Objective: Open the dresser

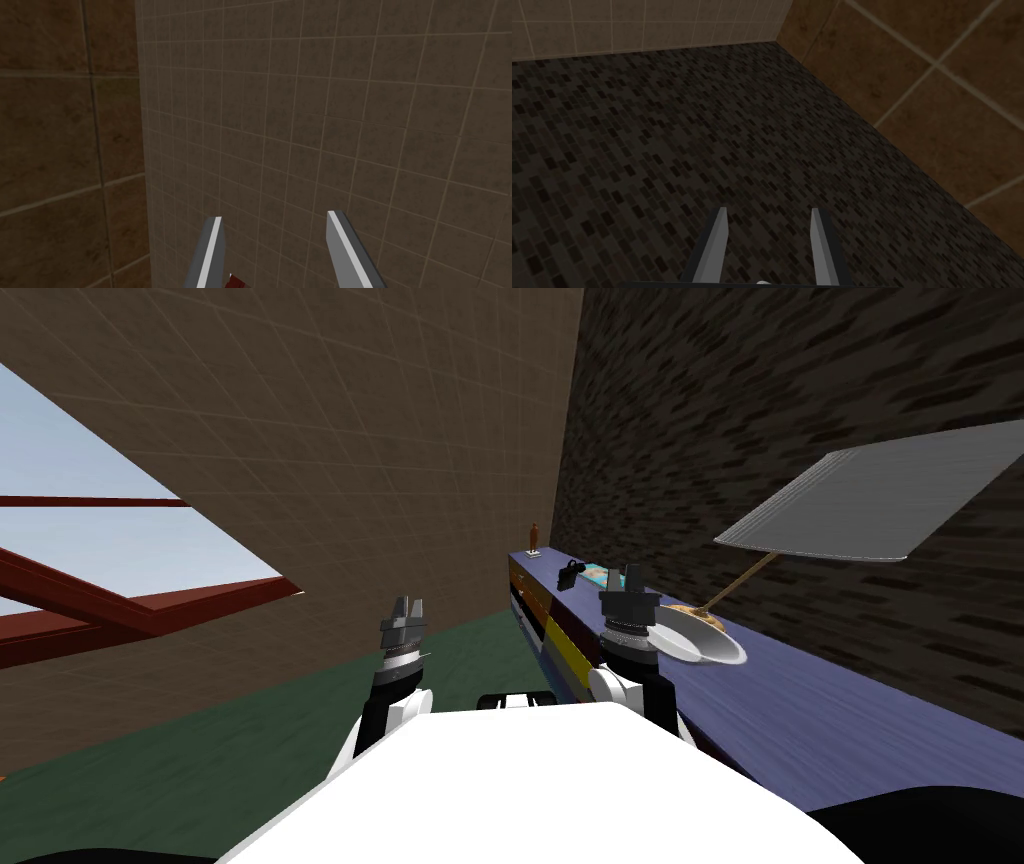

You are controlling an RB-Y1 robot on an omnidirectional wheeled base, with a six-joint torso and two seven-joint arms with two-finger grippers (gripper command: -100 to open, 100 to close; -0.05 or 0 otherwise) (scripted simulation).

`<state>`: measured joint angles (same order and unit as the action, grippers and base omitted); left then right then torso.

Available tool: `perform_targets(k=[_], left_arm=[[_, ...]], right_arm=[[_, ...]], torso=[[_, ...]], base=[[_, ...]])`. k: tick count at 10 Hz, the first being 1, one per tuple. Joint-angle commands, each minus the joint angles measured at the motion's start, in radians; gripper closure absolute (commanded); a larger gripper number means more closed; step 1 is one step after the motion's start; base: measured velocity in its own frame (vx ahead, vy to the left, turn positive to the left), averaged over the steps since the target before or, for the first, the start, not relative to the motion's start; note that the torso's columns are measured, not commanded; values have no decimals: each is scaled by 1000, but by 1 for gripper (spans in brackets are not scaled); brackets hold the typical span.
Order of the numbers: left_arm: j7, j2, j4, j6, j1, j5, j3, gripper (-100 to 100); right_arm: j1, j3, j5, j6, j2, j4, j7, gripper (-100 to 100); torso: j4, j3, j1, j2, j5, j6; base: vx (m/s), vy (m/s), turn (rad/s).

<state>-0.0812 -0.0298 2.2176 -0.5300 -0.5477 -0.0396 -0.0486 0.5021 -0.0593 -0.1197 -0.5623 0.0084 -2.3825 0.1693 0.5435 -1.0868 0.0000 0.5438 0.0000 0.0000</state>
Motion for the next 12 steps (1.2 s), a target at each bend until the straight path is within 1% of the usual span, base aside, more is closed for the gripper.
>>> perform_targets(k=[1, 2, 3, 4, 7, 8, 9, 11, 12], left_arm=[[0, 0, 0, 0, 0, 0, 0, 0], [0, 0, 0, 0, 0, 0, 0, 0], [0, 0, 0, 0, 0, 0, 0, 0], [0, 0, 0, 0, 0, 0, 0, 0], [0, 0, 0, 0, 0, 0, 0, 0], [0, 0, 0, 0, 0, 0, 0, 0], [0, 0, 0, 0, 0, 0, 0, 0], [0, 0, 0, 0, 0, 0, 0, 0], [0, 0, 0, 0, 0, 0, 0, 0]], right_arm=[[0, 0, 0, 0, 0, 0, 0, 0], [-5, -2, 11, 14, -33, 14, 3, -100], [-9, -4, 22, 29, -55, 29, 6, -100], [-16, -7, 37, 48, -77, 47, 10, -100], [-41, -19, 100, 128, -127, 120, 27, -100], [-51, -24, 127, 159, -138, 147, 34, -100], [-51, -24, 127, 162, -138, 150, 34, -100], [-74, -36, 186, 229, -156, 218, 51, -100], [-74, -36, 186, 237, -156, 218, 51, -100]], torso=[[74, -148, 0, 74, 0, 0], [148, -295, 0, 148, 0, 0], [180, -365, 0, 181, 0, 0], [190, -385, 1, 189, 0, 0], [194, -390, 1, 193, 0, 0], [194, -390, 1, 193, 0, 0], [194, -389, 2, 194, 0, 0], [195, -389, -1, 195, 0, 0], [194, -390, -1, 193, 0, 0]], base=[[0, 0, 0], [21, 10, 15], [35, 23, 37], [45, 39, 32], [76, 54, 49], [88, 93, 66], [68, 68, 18], [89, 56, 66], [78, 39, 22]])
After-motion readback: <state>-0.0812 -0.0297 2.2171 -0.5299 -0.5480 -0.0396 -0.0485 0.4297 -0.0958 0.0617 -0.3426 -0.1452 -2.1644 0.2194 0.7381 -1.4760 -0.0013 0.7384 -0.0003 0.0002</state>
